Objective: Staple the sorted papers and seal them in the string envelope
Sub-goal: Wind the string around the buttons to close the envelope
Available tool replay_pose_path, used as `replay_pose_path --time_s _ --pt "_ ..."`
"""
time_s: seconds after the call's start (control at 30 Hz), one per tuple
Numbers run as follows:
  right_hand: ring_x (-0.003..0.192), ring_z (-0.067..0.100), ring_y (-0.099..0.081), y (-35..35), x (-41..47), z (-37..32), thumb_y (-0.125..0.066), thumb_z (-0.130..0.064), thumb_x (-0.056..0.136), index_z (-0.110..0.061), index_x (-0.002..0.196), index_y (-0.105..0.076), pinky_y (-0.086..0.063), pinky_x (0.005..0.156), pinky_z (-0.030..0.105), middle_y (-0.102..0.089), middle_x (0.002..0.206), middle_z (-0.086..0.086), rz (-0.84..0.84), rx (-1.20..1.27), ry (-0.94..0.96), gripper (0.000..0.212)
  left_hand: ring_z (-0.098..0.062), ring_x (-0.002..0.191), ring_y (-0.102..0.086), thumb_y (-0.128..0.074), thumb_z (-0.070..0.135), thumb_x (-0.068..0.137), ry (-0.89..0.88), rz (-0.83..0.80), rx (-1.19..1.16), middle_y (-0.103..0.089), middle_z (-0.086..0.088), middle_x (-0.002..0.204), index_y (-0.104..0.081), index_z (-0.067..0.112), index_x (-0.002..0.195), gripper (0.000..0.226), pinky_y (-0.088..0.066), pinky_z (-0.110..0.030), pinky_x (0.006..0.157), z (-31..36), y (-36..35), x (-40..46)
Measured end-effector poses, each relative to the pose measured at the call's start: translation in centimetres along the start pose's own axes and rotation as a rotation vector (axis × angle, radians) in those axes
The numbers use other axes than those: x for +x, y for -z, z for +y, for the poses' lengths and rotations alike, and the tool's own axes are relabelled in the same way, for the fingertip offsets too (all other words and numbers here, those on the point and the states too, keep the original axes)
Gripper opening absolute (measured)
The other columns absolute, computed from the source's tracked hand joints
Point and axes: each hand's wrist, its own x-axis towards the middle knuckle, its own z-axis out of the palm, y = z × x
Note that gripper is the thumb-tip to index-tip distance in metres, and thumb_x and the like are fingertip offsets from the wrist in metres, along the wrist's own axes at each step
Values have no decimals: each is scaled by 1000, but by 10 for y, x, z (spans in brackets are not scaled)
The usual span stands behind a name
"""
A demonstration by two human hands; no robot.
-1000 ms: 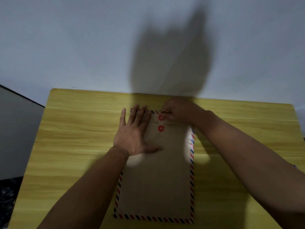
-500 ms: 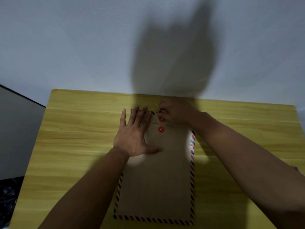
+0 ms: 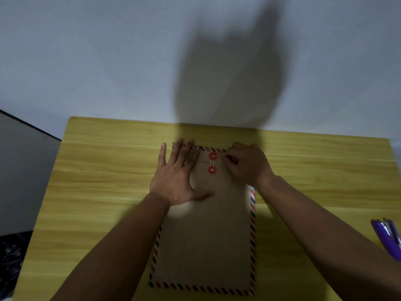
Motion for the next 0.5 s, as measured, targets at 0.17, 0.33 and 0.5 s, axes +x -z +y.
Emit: replay_pose_path --time_s 0.17,0.33,0.5 --pt "62 25 -63 -9 -34 -5 -69 -20 90 -19 83 -78 -43 70 36 -66 73 0 17 -176 190 11 -29 165 -4 -29 109 67 1 -2 0 -19 -4 176 -26 22 167 133 -4 -69 128 0 0 0" --pt "57 21 -62 -18 -59 -21 -75 -22 83 -22 82 -77 -40 67 33 -61 68 -3 -7 -231 245 2 -29 165 -4 -32 107 70 -4 13 4 -18 -3 176 -25 22 167 129 -4 -69 128 0 -2 -1" --pt "64 18 -65 -25 -72 -36 -72 -19 90 -17 88 -80 -52 63 36 -70 77 -1 38 -19 30 8 -29 165 -5 -32 107 70 -10 24 2 -19 -3 176 -26 21 166 129 -4 -69 128 -1 -3 -1"
